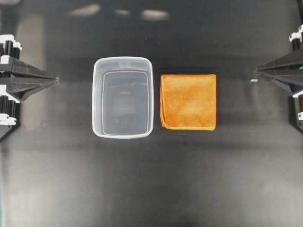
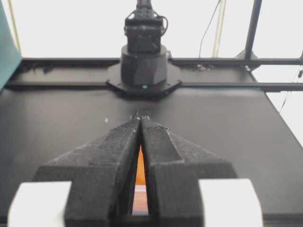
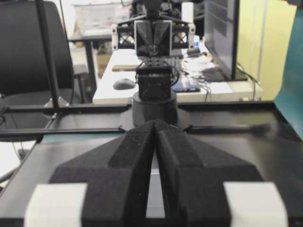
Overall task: Place the orange towel into the container with the left arm.
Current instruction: 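Move the left gripper over the orange towel and lower it open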
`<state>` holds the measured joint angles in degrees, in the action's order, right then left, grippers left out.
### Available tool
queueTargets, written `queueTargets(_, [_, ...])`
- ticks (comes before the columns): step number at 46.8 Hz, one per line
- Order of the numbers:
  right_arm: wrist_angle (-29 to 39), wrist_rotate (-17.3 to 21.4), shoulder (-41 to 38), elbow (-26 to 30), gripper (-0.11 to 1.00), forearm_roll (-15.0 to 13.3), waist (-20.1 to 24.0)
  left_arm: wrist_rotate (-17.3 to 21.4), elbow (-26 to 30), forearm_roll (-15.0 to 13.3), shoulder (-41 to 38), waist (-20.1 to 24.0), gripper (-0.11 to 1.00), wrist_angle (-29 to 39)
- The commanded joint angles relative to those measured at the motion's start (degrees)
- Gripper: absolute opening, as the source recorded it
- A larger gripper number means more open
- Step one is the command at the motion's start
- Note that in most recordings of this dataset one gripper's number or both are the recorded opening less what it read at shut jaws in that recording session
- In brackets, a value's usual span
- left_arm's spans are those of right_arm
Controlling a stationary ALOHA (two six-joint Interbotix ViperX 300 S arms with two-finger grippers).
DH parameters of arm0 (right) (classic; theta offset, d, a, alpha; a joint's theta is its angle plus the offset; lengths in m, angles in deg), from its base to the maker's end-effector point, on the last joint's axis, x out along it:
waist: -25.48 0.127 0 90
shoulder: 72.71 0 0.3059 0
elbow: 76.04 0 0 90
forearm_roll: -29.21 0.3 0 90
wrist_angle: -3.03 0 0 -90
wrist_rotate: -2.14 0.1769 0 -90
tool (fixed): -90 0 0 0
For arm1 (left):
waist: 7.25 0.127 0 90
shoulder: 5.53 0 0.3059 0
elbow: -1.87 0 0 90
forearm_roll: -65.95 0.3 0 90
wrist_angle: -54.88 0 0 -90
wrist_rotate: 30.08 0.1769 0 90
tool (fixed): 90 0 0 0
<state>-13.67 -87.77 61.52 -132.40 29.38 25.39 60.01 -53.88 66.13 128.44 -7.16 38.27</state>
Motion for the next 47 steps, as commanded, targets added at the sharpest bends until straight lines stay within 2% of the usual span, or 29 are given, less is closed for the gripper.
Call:
queueTargets(1, [-0.18,0.26,-0.62,0.44,0.01,0.26,-0.18,-1.23,2.11,2.37,-2.29,0.00,0.06,1.58])
queueTargets(4, [0.79,0.35,-0.18,0.44,0.06,0.62,-0.18,-1.49,4.31,2.37,-4.13,0.09,0.06,4.22])
queueTargets(7, [2.20,0.35,0.35,0.53,-0.01,0.70,-0.18,-1.49,6.50,2.37,-6.15,0.26,0.00,6.42])
queueTargets(18, [5.27,0.79,2.81,0.62,-0.01,0.70,-0.26,-0.62,16.52,2.37,-15.73,0.62,0.00,16.35])
queueTargets(27, [8.00,4.92,4.48,0.26,0.00,1.23,-2.72,-0.35,25.75,2.46,-25.58,0.44,0.00,25.31])
queueTargets(33, [11.25,7.47,5.36,0.18,0.02,1.23,-3.78,-0.35,30.59,2.46,-31.55,0.26,0.00,28.83])
queueTargets(39, [13.27,7.56,6.50,0.09,0.22,1.23,-3.87,-0.35,36.39,2.46,-37.00,0.53,0.00,33.22])
queueTargets(44, [13.97,6.86,7.73,0.00,0.52,0.79,-4.13,-0.35,41.31,2.46,-41.48,1.14,0.01,38.14])
queueTargets(47, [14.15,6.42,8.35,-0.18,0.68,0.70,-4.48,-0.26,44.30,2.46,-44.21,1.49,0.09,41.57])
